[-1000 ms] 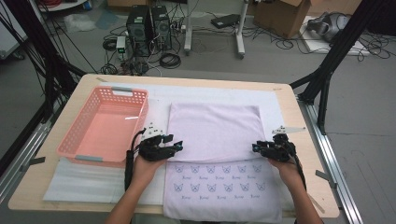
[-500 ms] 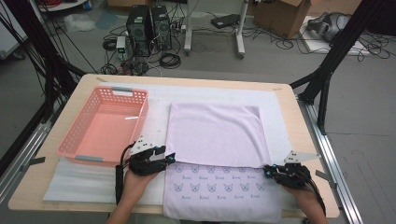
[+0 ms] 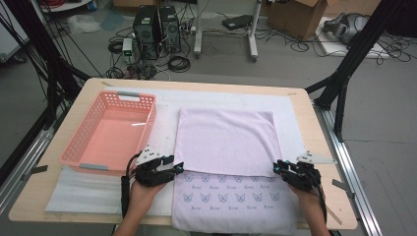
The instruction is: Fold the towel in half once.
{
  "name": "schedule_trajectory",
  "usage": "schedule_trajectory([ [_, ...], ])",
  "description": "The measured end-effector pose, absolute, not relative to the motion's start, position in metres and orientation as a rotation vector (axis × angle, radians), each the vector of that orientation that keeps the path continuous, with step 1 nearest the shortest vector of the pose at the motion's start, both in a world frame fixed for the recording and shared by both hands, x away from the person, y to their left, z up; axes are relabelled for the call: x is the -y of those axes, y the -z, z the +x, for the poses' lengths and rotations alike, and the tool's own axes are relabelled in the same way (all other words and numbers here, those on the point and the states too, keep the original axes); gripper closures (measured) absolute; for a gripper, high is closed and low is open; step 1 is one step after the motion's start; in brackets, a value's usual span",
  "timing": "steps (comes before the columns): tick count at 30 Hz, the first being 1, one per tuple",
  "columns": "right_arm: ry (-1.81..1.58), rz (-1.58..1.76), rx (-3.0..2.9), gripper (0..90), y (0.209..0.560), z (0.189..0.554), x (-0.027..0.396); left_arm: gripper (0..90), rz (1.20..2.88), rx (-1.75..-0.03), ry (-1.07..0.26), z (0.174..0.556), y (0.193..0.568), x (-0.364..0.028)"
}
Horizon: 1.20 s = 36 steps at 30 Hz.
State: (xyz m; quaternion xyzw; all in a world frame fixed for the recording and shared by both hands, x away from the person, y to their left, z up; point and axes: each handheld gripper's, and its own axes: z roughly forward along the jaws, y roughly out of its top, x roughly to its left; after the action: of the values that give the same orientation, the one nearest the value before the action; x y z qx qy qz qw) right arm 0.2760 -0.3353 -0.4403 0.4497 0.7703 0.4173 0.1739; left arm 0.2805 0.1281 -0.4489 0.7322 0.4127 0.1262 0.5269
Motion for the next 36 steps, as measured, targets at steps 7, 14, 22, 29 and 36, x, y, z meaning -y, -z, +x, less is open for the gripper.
schedule_trajectory([
  [7, -0.983, 1.193, -2.312, 76.8, 0.44, 0.255, 0.34, 49.2, 1.744, -1.002, -0.304, 0.279, 0.449, -0.135],
  [14, -0.963, 1.247, -2.256, 73.1, 0.44, 0.249, 0.345, 51.1, 1.76, -1.022, -0.33, 0.279, 0.449, -0.133],
  [22, -0.959, 1.214, -2.276, 84.3, 0.442, 0.25, 0.343, 52.1, 1.77, -1.069, -0.309, 0.282, 0.45, -0.136],
  [29, -0.965, 1.203, -2.291, 86.4, 0.441, 0.25, 0.344, 51.7, 1.795, -1.087, -0.224, 0.281, 0.451, -0.137],
  [36, -0.959, 1.194, -2.297, 86.3, 0.441, 0.251, 0.344, 56.9, 1.884, -1.092, -0.235, 0.278, 0.453, -0.128],
])
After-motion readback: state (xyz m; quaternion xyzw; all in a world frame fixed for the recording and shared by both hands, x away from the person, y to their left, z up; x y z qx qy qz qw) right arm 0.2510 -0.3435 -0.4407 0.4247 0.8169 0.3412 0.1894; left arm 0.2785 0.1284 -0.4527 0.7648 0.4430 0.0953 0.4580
